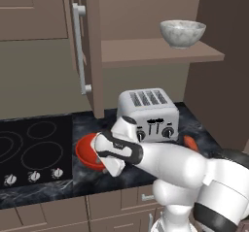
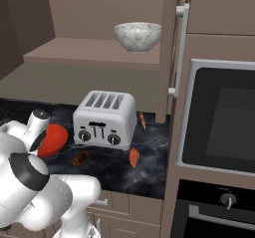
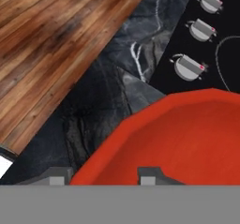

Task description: Pick both bowls and place them on the counter. Then place the sweet potato in one bowl and place the sweet potato in the other bowl.

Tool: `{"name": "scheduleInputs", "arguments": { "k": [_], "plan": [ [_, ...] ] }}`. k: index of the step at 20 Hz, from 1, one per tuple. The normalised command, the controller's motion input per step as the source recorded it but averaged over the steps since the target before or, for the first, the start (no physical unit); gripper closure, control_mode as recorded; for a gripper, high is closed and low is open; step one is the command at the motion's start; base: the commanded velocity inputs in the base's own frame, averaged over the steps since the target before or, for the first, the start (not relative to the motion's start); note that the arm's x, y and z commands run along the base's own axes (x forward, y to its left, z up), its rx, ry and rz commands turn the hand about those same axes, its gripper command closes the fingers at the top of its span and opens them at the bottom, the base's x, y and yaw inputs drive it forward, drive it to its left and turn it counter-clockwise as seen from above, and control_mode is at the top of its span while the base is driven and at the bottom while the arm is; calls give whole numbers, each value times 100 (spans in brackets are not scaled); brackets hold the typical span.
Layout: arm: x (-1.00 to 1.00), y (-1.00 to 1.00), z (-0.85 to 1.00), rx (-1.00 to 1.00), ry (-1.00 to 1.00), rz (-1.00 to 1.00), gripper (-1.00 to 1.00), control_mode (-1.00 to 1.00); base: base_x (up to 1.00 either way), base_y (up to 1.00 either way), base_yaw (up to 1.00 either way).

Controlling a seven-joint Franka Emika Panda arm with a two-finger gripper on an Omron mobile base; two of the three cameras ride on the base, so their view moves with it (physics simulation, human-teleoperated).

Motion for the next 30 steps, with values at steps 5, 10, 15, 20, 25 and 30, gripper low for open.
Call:
{"name": "scheduleInputs", "arguments": {
  "k": [5,10,15,20,25,30],
  "plan": [
    [-1,0,-2,-5,0,0,-100,-100,0,0,0],
    [-11,0,0,-1,0,0,-100,-100,0,0,0],
    [-16,0,9,0,0,0,-100,-100,0,0,0],
    [-15,0,20,0,-4,0,-100,-100,0,0,0],
    [-23,-1,29,0,-11,0,-100,-100,0,0,0],
    [-29,-4,27,-2,-16,0,-100,-100,0,0,0]
  ]
}}
